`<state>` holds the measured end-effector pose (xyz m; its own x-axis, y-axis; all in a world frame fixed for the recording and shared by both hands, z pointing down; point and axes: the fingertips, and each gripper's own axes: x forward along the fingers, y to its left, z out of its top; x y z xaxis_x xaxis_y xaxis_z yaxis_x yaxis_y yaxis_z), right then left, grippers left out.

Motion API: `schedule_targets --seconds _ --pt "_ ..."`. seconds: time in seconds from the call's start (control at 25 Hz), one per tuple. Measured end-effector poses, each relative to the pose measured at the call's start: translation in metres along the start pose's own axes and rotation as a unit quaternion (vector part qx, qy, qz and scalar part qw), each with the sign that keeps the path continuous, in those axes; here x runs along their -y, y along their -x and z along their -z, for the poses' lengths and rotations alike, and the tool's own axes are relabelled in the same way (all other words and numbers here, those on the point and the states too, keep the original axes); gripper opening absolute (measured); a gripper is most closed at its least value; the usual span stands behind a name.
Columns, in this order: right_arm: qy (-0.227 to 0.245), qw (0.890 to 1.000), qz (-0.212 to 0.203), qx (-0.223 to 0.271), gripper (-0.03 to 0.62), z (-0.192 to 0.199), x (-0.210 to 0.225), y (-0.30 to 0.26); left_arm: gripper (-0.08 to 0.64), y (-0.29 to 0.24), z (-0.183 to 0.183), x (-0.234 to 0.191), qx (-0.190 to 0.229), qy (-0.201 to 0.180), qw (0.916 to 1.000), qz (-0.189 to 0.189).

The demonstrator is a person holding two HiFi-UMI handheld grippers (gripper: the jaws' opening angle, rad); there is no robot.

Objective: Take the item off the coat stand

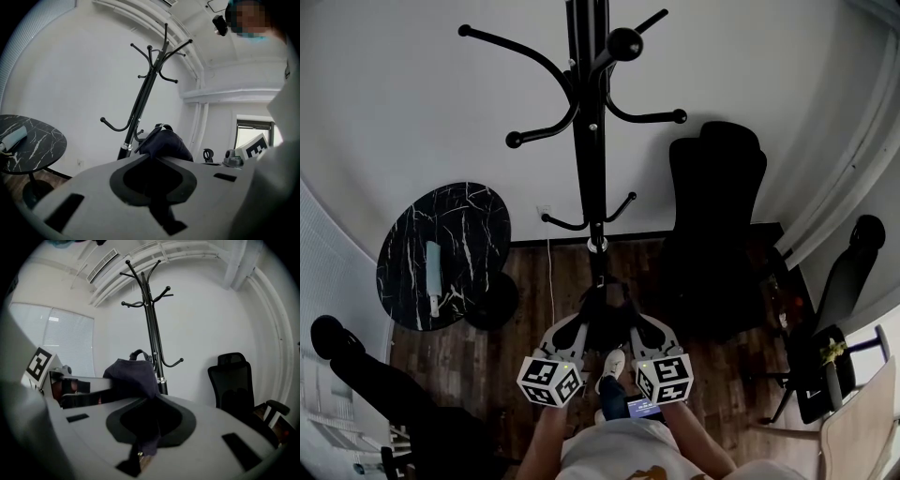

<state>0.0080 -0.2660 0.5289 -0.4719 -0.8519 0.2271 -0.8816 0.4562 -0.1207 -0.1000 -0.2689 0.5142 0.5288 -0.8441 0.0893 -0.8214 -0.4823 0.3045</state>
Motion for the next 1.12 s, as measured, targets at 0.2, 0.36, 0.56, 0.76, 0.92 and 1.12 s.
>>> schedule_targets --seconds 0.2,0.36,0.56,0.76,0.92,1.12 --pt "-0.003 1.0 -0.001 -0.011 0.038 0.006 0.004 -0.011 0.026 -0.009 0.006 -0.009 -0.009 0.007 0.9999 -0.003" --pt "-0.005 1.0 0.0 -0.02 0.038 0.009 0.009 -0.022 0.026 -0.017 0.009 -0.017 -0.014 0.009 0.9999 -0.005" --pt "-0.001 1.0 0.001 -0.026 0.038 0.012 0.015 -0.033 0.026 -0.026 0.012 -0.023 -0.022 0.0 0.9997 -0.008" --pt "-0.004 0.999 -0.002 -0.034 0.038 0.016 0.016 -0.043 0.026 -0.031 0.016 -0.032 -0.028 0.006 0.9995 -0.013" --pt "-0.007 0.999 -0.001 -0.043 0.038 0.024 0.018 -0.049 0.026 -0.034 0.023 -0.037 -0.034 0.013 0.9992 -0.018" --pt "-0.007 0.999 -0.003 -0.053 0.038 0.032 0.017 -0.051 0.026 -0.032 0.032 -0.04 -0.043 0.02 0.9987 -0.02"
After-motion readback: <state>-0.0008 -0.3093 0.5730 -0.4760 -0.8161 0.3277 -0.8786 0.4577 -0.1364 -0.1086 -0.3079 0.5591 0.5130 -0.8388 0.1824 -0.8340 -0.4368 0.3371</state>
